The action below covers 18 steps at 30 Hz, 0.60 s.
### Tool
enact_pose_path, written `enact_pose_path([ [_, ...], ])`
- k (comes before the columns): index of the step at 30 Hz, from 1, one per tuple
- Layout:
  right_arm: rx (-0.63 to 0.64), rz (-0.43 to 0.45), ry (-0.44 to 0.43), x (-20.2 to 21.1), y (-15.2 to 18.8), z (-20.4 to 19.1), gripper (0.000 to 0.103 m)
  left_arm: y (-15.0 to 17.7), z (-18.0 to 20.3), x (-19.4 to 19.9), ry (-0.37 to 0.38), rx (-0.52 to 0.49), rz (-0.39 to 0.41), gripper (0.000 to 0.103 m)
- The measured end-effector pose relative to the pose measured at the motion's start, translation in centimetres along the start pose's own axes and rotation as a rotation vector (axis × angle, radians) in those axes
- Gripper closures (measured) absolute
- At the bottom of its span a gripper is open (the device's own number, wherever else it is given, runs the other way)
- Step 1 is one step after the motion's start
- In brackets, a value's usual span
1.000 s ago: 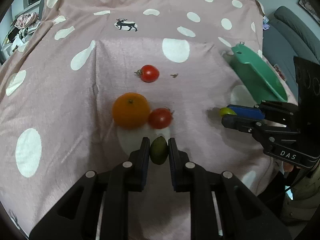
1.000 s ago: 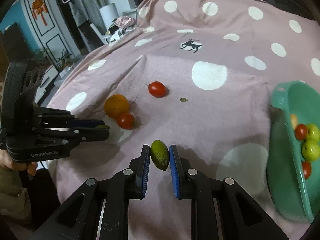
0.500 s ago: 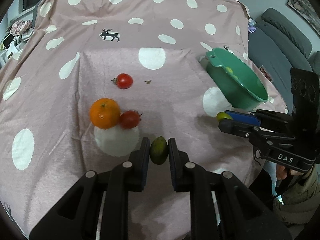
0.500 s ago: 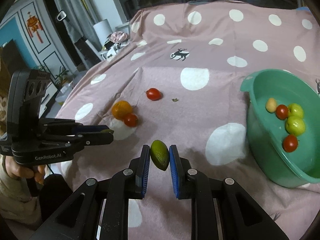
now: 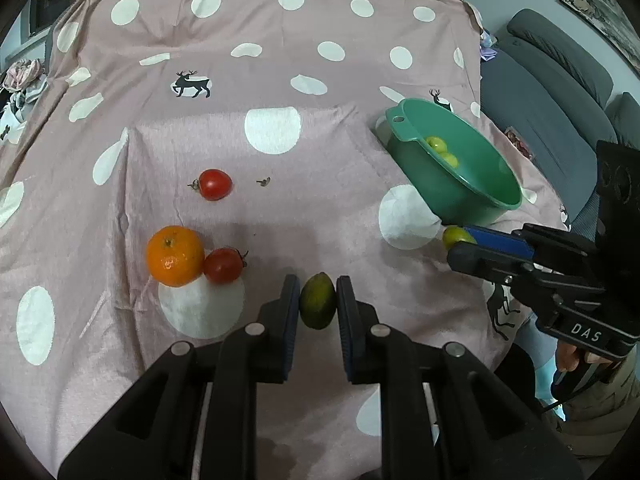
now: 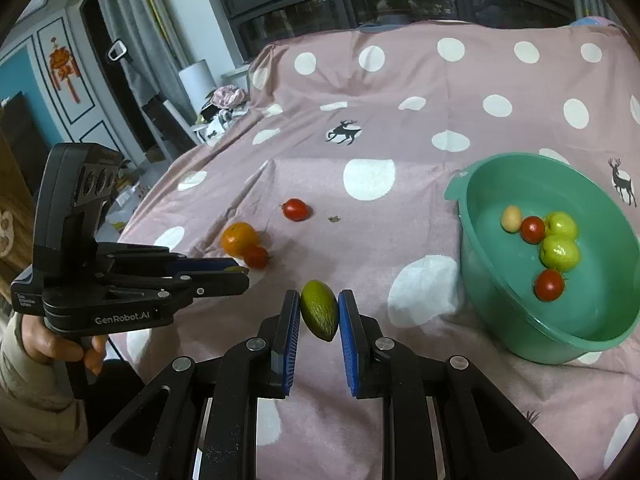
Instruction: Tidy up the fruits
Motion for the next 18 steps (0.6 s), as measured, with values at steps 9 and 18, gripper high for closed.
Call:
enact_pose_path([
  [9, -0.031, 0.018, -0.007, 0.2, 0.1, 1.2, 0.082, -1.4, 0.6, 0.2, -0.001, -0.006, 0.017, 0.085],
  [18, -0.053, 0.080, 0.013, 2.0, -1.0, 3.1, 0.082, -4.0, 2.7, 0.1, 0.030, -0.037, 0.051, 0.085],
])
Point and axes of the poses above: each gripper's, at about its wrist camera, not at the fingertips, and x roughly against the way its jaws point, z to its right, y to its underside, the point moved 9 cm from there along -x, roughly the way its jaws point, and after that the axes turned 6 degrees about -y, right-handed, at the moved point
